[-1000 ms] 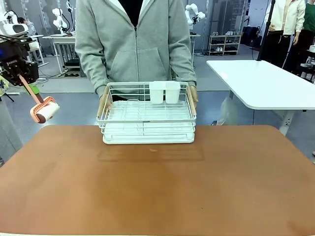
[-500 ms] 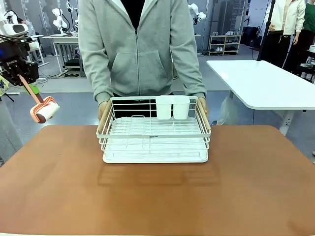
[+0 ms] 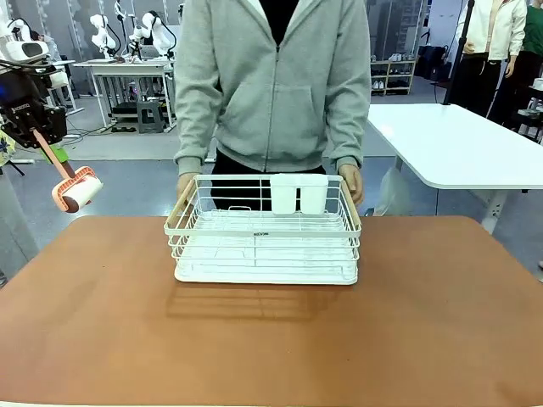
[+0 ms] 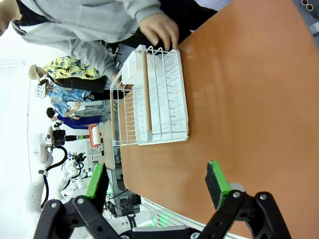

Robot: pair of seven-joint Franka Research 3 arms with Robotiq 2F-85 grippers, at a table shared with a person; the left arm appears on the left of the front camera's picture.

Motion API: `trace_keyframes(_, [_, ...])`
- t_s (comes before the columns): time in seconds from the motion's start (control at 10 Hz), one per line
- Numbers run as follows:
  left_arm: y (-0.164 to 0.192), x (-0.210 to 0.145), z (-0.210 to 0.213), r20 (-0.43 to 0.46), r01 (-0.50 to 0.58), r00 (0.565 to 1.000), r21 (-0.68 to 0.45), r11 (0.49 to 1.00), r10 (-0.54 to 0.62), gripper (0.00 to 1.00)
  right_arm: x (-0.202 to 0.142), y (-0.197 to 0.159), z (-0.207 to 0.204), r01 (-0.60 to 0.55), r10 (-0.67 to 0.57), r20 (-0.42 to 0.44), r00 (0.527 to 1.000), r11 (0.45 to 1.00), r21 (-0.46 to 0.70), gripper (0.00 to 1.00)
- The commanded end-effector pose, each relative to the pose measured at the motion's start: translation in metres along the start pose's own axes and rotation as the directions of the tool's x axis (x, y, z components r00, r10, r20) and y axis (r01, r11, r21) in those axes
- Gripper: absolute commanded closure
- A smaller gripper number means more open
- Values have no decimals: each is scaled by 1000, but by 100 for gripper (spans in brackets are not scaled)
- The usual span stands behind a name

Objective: Clean the table.
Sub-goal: Place the Lint Roller down when the Dish drying rack is positioned in the middle of the table.

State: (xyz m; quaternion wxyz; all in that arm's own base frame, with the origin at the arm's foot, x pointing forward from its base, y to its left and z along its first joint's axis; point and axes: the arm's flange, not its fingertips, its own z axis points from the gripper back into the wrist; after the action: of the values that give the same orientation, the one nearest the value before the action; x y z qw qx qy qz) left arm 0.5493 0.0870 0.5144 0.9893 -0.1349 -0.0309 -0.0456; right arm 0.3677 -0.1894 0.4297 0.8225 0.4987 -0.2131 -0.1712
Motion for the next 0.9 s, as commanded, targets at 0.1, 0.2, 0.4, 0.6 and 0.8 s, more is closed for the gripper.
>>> trace_keyframes(0.1, [1, -2, 5, -14, 1, 1000, 12, 1000, -1, 79, 0, 2, 1, -1, 1, 2, 1000, 1000, 17, 0])
trace_keyframes(0.2, [1, -2, 5, -14, 1, 1000, 12, 1000, -1, 79, 0, 2, 1, -1, 1, 2, 1000, 1000, 17, 0])
trace_keyframes(0.4, [1, -2, 5, -14, 1, 1000, 12, 1000, -1, 79, 0, 2, 1, -1, 1, 2, 1000, 1000, 17, 0])
trace_keyframes(0.6, [1, -2, 5, -14, 1, 1000, 12, 1000, -1, 79, 0, 2, 1, -1, 1, 2, 1000, 1000, 17, 0])
trace_keyframes(0.8, [1, -2, 5, -14, 1, 1000, 12, 1000, -1, 79, 0, 2, 1, -1, 1, 2, 1000, 1000, 17, 0])
